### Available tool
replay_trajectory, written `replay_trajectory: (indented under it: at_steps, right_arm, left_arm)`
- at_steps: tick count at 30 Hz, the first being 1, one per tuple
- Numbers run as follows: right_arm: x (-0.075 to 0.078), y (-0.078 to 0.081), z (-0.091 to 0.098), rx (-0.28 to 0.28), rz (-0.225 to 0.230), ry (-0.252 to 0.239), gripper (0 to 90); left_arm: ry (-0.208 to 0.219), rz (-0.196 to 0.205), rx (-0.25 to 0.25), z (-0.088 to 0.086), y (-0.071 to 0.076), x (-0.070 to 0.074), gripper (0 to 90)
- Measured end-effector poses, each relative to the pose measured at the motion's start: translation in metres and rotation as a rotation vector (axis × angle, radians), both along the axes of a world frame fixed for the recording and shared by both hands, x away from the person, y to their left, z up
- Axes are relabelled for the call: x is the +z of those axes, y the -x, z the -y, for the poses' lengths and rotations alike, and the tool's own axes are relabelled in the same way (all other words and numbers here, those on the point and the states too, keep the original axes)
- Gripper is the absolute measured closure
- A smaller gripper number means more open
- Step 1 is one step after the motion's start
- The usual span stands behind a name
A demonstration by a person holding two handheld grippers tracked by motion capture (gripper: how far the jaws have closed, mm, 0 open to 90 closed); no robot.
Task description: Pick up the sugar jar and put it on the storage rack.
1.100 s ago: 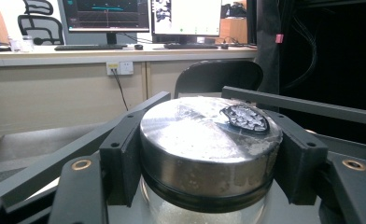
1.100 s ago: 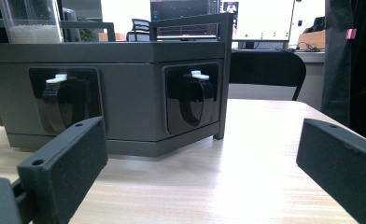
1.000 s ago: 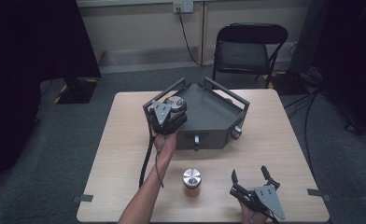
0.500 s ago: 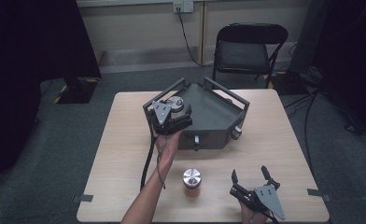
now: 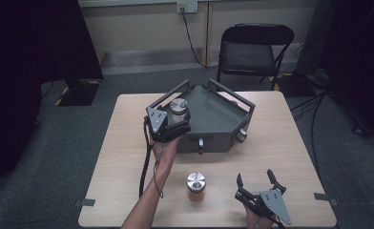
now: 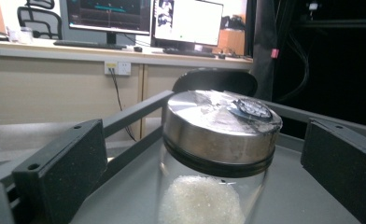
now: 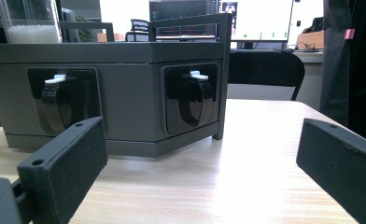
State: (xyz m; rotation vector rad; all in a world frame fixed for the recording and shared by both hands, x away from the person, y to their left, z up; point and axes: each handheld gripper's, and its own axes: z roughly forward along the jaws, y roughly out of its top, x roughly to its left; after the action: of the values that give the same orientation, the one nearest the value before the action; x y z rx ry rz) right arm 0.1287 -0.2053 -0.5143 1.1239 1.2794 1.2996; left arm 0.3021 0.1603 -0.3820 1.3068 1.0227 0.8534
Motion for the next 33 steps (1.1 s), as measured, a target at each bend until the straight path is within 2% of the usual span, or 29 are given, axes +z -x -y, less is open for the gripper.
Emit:
replay_trajectory:
  at_steps: [5, 10, 13, 17, 20, 22, 24, 28, 33]
  right_arm:
    - [0.0, 0.0, 0.0, -0.001, 0.0, 0.0, 0.9]
    - [0.0, 0.0, -0.001, -0.002, 0.0, -0.002, 0.9]
    - [0.0, 0.0, 0.0, -0.002, 0.0, -0.001, 0.9]
    - [0.0, 0.0, -0.001, -0.002, 0.0, -0.001, 0.9]
    - [0.0, 0.0, -0.001, -0.003, 0.0, -0.001, 0.9]
    - [0.0, 0.0, -0.001, -0.003, 0.0, -0.001, 0.9]
    - [0.0, 0.0, -0.001, -0.003, 0.0, -0.001, 0.9]
    - [0.0, 0.0, -0.001, -0.004, 0.0, 0.0, 0.9]
    - [0.0, 0.0, -0.001, -0.004, 0.0, 0.0, 0.9]
  left_arm:
    - [-0.011, 0.011, 0.014, -0.002, 0.005, 0.0, 0.1]
    - [-0.006, 0.0, 0.016, -0.005, 0.011, -0.005, 0.1]
    - [-0.028, 0.002, 0.016, -0.005, 0.014, -0.005, 0.1]
    - [-0.017, 0.019, 0.017, -0.006, 0.021, -0.009, 0.1]
    - [-0.031, 0.027, 0.031, -0.006, 0.028, -0.011, 0.1]
    - [-0.038, 0.013, 0.034, -0.006, 0.03, -0.009, 0.1]
    - [-0.024, 0.029, 0.046, -0.007, 0.036, -0.013, 0.1]
    - [-0.011, 0.037, 0.048, -0.007, 0.044, -0.016, 0.1]
    - [-0.019, 0.055, 0.054, -0.008, 0.055, -0.018, 0.1]
